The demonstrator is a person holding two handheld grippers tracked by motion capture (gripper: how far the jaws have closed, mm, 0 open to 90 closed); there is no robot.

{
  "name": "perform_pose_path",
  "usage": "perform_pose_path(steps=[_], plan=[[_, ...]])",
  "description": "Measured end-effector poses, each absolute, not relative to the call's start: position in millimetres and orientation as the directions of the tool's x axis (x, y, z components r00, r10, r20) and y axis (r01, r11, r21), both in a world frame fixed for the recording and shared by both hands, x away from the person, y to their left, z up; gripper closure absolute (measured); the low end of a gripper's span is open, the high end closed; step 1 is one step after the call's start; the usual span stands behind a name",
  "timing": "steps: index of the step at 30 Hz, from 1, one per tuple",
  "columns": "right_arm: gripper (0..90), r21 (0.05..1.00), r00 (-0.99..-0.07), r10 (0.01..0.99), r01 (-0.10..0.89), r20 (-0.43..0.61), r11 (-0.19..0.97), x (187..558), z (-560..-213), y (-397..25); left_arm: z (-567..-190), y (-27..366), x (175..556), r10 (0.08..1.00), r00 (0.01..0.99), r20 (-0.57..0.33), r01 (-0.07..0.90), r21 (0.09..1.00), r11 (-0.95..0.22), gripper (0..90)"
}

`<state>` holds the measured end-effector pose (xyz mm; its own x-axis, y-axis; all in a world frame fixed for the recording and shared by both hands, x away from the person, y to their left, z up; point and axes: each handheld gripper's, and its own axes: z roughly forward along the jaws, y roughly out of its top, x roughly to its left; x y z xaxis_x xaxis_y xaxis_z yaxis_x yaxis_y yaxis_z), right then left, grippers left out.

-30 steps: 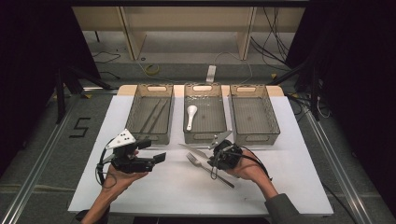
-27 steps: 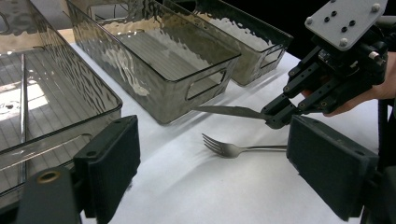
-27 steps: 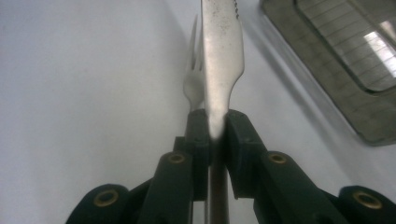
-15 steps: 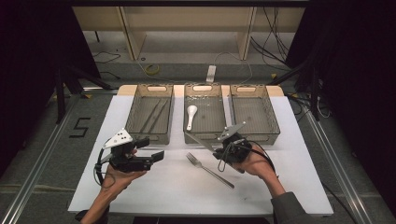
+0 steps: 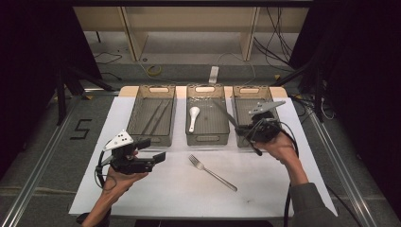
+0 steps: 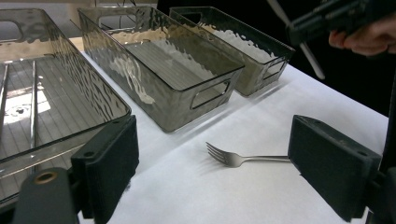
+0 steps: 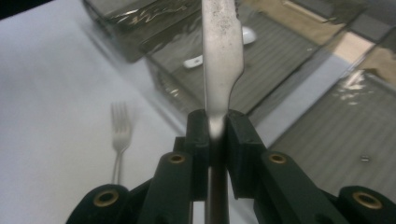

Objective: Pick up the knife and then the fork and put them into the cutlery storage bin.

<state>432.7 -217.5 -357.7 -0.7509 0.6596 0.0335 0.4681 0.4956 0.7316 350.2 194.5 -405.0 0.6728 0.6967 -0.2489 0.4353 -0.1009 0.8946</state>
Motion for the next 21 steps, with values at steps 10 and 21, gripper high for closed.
perform_pose_path(steps=[10, 21], plan=[[80.9, 0.738, -0.657, 0.753, 0.525, 0.036, 0.423, 469.5, -343.3, -242.9, -404.5, 196.2, 349.8, 0.7, 0.669, -0.251, 0.429, 0.899, -0.087, 15.7], [80.9, 0.742, -0.587, 0.808, 0.565, 0.054, 0.361, 499.7, -336.6, -251.6, -404.3, 195.5, 349.5, 0.702, 0.668, -0.247, 0.425, 0.901, -0.089, 15.8]])
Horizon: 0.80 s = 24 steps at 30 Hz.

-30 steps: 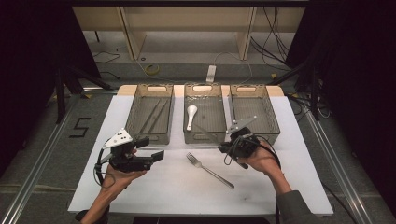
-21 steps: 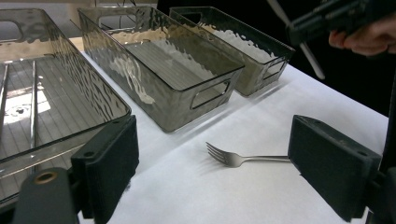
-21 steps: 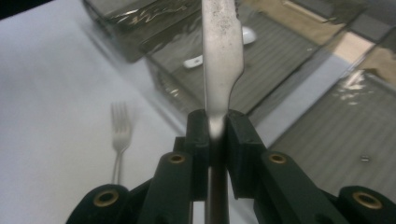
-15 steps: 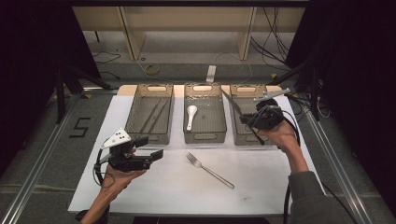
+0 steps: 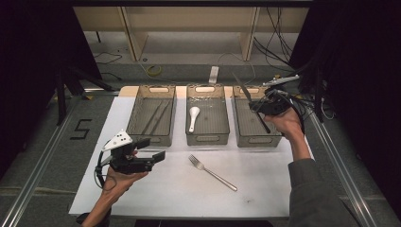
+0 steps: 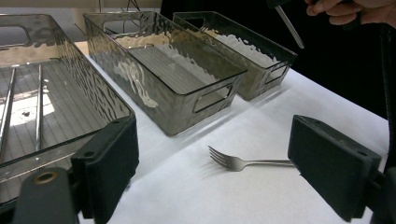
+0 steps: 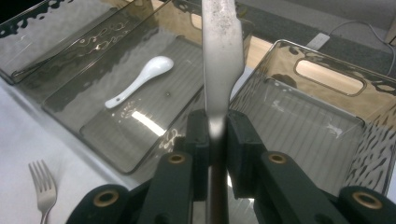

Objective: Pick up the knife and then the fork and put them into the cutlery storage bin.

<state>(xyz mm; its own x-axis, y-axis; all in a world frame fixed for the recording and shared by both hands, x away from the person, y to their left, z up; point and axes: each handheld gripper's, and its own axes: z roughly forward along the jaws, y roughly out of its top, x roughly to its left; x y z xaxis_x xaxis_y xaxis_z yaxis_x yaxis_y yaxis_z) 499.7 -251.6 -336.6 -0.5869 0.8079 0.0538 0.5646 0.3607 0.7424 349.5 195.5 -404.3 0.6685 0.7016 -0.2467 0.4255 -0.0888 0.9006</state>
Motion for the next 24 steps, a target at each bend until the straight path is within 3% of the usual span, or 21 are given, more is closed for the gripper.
perform_pose_path(steps=[24], plan=[[80.9, 0.719, -0.48, 0.873, 0.638, 0.09, 0.276, 528.9, -363.8, -258.2, -404.1, 195.9, 349.0, 0.702, 0.668, -0.246, 0.424, 0.901, -0.088, 15.7]])
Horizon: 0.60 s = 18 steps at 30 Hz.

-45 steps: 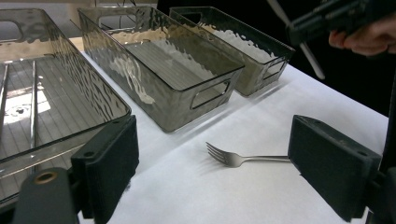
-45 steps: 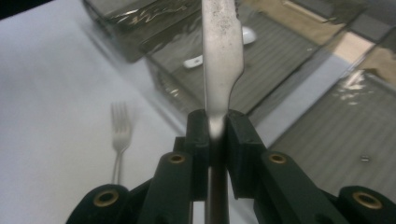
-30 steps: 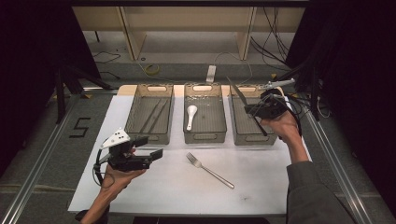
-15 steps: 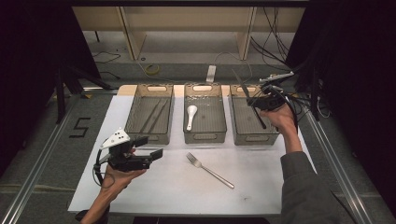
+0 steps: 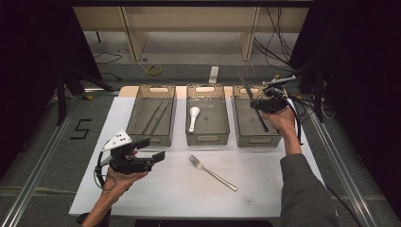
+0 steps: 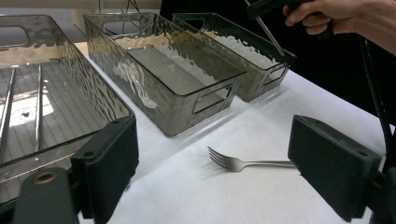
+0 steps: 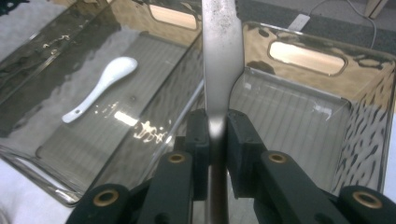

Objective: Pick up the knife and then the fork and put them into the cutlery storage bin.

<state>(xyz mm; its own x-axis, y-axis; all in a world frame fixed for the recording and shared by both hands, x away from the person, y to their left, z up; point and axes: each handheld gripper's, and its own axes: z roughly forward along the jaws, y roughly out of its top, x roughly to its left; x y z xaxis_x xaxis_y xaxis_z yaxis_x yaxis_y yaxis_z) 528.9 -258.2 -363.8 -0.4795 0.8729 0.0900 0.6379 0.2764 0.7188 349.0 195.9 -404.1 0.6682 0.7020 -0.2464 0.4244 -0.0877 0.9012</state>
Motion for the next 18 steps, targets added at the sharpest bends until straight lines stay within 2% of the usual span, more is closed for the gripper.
perform_pose_path(steps=[18], plan=[[80.8, 0.687, -0.447, 0.889, 0.677, 0.101, 0.263, 532.9, -392.7, -254.7, -404.4, 194.9, 349.1, 0.701, 0.669, -0.247, 0.427, 0.9, -0.09, 15.7]])
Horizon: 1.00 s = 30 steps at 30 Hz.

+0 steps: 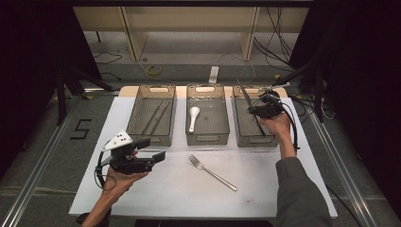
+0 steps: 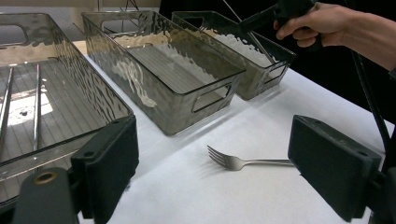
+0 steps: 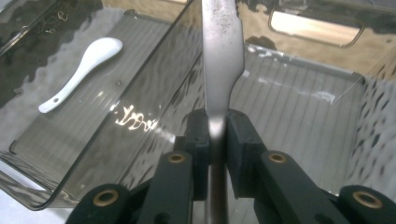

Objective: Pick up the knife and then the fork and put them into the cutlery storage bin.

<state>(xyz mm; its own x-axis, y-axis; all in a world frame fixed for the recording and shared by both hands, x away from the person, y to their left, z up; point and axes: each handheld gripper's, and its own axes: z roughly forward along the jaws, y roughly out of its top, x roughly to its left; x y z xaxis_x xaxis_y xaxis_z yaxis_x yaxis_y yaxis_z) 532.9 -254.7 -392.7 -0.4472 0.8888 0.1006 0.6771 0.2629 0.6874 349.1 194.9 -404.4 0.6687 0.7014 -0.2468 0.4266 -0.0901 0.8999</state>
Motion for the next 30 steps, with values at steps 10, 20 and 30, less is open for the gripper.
perform_pose_path(steps=[10, 20, 30], plan=[[80.7, 0.682, -0.431, 0.892, 0.694, 0.133, 0.233, 533.3, -403.1, -250.0, -404.7, 194.9, 349.7, 0.703, 0.667, -0.248, 0.431, 0.898, -0.092, 15.7], [71.2, 0.65, -0.339, 0.924, 0.745, 0.178, 0.149, 537.1, -410.6, -251.1, -405.3, 195.4, 350.3, 0.705, 0.663, -0.251, 0.437, 0.895, -0.091, 15.7], [48.4, 0.704, -0.452, 0.877, 0.676, 0.164, 0.216, 510.7, -387.3, -238.8, -405.9, 195.0, 350.7, 0.71, 0.658, -0.251, 0.444, 0.891, -0.097, 15.7]])
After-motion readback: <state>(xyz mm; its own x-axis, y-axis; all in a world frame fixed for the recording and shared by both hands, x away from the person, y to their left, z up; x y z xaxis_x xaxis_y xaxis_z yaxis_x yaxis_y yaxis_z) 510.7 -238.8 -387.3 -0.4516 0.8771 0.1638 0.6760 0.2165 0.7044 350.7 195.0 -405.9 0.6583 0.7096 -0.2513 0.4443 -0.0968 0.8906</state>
